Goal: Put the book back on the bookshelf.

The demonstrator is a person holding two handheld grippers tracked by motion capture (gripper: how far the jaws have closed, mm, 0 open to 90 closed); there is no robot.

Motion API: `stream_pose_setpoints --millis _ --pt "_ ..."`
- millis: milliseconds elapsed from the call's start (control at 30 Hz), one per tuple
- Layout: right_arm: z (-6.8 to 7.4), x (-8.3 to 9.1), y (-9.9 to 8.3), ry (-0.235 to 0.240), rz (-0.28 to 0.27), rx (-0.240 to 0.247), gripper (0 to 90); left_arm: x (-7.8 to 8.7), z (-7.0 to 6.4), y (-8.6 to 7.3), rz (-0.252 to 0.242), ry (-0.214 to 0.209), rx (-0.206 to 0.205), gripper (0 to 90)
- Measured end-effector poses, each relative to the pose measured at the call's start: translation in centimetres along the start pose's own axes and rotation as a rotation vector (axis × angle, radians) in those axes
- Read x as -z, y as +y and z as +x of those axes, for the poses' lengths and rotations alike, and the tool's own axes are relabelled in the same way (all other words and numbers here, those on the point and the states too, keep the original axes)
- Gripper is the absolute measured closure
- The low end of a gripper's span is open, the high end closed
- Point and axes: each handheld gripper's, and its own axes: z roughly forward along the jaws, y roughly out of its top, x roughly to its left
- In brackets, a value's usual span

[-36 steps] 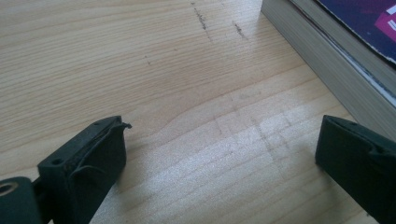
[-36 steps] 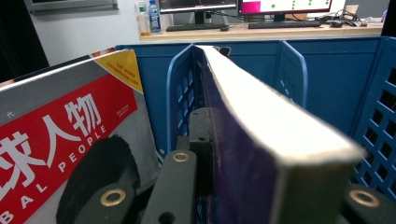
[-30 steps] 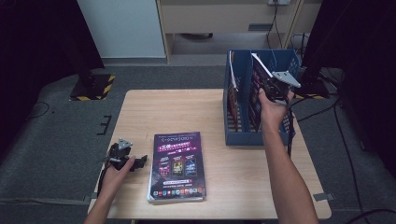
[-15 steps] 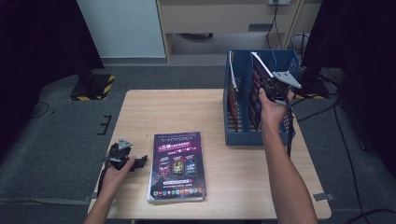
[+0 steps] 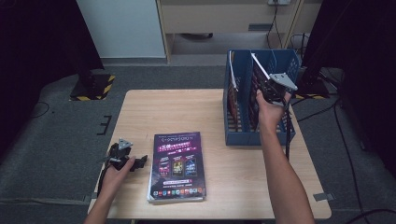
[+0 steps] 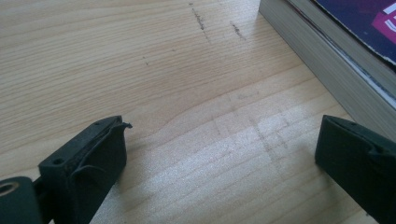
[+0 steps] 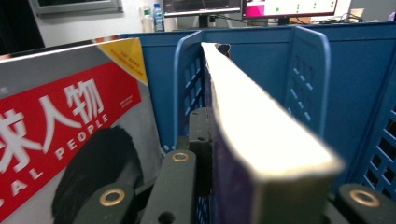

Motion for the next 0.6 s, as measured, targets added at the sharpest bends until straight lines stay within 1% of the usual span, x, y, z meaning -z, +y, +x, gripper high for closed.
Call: stream_pose_setpoints --millis 233,333,433,533,600 --pt "0.34 0.23 0.03 0.017 0.024 0.031 80.5 -0.01 0.0 -0.01 -0.001 -0.001 0.0 1.4" --pt "0.2 0.17 0.03 0.03 0.026 0.021 79.5 -0.01 -0.01 0.0 -0.001 -0.001 -0.001 1.4" --pt "0.09 0.09 0.09 0.031 0.027 0.017 81.4 -0.01 -0.02 0.0 -0.001 -0.002 -0.002 1.4" --pt "-0.01 0.18 0.14 0.028 0.028 0.012 82.2 -0.01 -0.02 0.0 -0.001 -0.003 -0.002 1.4" --pt "0.0 0.2 0.15 0.017 0.022 0.024 82.4 -0.01 -0.02 0.0 -0.001 -0.003 -0.003 1.4"
